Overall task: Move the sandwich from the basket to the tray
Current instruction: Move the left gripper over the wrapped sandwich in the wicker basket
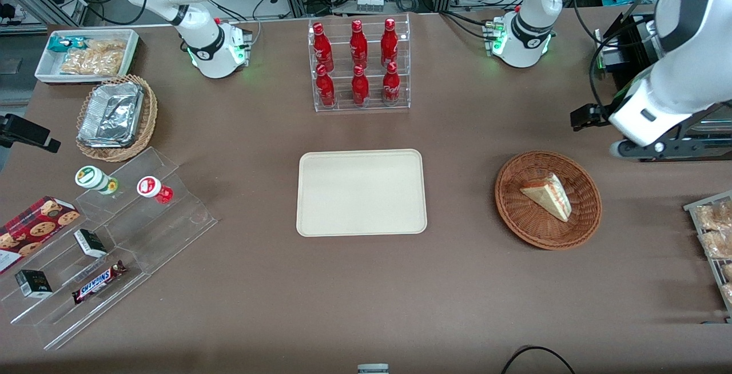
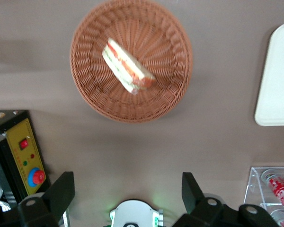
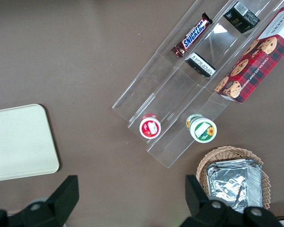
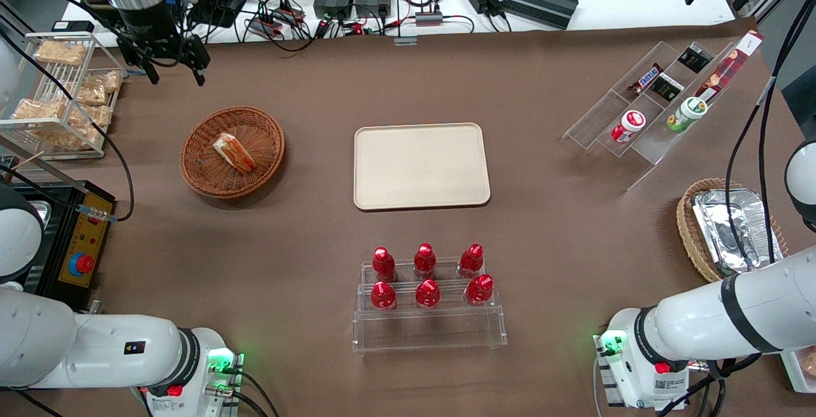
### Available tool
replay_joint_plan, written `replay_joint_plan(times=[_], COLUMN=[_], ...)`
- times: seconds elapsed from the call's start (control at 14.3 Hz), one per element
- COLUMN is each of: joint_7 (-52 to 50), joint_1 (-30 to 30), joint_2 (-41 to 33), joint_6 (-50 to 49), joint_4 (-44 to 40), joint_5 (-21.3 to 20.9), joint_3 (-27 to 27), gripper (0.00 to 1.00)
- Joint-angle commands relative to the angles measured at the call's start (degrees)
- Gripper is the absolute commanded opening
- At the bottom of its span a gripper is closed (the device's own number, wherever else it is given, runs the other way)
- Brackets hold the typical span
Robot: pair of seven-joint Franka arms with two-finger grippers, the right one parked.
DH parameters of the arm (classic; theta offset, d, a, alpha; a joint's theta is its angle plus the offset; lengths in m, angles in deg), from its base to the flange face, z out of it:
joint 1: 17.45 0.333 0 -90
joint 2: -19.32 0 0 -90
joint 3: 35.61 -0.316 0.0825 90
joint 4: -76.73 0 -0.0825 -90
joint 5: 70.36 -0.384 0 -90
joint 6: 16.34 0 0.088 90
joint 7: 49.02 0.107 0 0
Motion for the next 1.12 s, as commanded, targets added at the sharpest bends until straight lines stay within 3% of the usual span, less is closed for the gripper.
replay_joint_plan(times=[0.0,0.35,0.84,1.05], joint_7=[-0.3,-2.9,-41.0,-50.1], joint_1=[0.2,1.0,0.5,0.5], joint_2=[-0.7,-1.4,5.7,8.4], joint_6=[6.1,21.3,45.9,53.5], joint_4=[7.1,19.4,27.5,28.8], joint_5=[-0.3,-0.9,-0.8,-0.8], joint_3=[-0.2,-2.0,-2.1,-2.1], gripper=[1.00,1.00,1.00,1.00])
